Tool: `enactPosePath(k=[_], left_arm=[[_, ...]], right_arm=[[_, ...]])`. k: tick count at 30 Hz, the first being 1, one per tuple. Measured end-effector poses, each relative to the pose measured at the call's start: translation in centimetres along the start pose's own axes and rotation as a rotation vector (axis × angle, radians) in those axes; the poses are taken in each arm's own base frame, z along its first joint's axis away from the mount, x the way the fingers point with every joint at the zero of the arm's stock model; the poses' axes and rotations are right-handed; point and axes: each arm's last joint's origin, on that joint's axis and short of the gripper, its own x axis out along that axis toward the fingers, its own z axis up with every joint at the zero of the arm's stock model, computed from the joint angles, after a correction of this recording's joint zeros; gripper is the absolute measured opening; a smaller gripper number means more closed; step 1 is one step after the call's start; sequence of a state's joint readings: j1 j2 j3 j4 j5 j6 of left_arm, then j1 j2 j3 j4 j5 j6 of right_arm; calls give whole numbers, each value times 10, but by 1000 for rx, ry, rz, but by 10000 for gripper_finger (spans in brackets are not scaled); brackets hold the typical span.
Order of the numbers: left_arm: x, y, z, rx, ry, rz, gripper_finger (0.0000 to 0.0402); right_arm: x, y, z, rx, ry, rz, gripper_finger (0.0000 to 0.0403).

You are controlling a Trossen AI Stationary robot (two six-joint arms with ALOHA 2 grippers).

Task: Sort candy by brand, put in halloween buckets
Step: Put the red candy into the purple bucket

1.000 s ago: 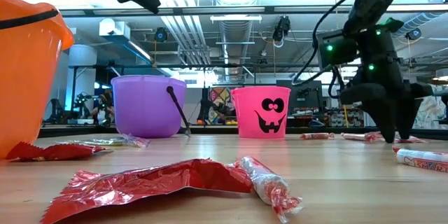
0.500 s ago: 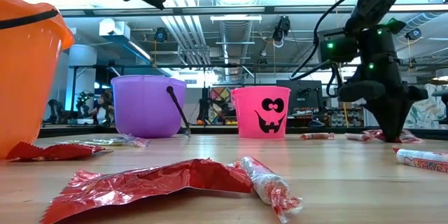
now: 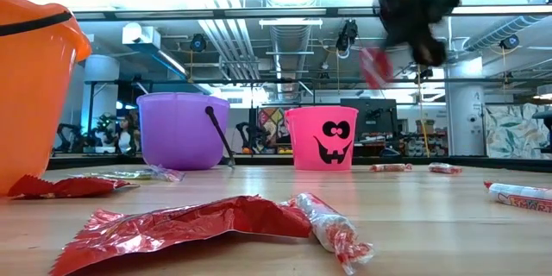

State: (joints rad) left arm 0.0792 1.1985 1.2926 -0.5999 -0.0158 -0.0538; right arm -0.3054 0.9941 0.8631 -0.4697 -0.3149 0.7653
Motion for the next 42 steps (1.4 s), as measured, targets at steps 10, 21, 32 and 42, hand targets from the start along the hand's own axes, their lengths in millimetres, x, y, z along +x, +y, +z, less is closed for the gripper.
enactPosePath(k=[10, 21, 32, 42], left_arm=[[29, -2, 10, -58, -88, -42, 161], [43, -1, 16, -78, -136, -201, 238], [45, -2, 18, -69, -152, -234, 153], [40, -1, 16, -81, -134, -209, 30]], right_arm=[[8, 58, 41, -286, -251, 682, 8], [37, 89, 69, -528, -143, 746, 8], [48, 105, 88, -618, -17, 637, 8], [46, 103, 95, -563, -39, 608, 13]])
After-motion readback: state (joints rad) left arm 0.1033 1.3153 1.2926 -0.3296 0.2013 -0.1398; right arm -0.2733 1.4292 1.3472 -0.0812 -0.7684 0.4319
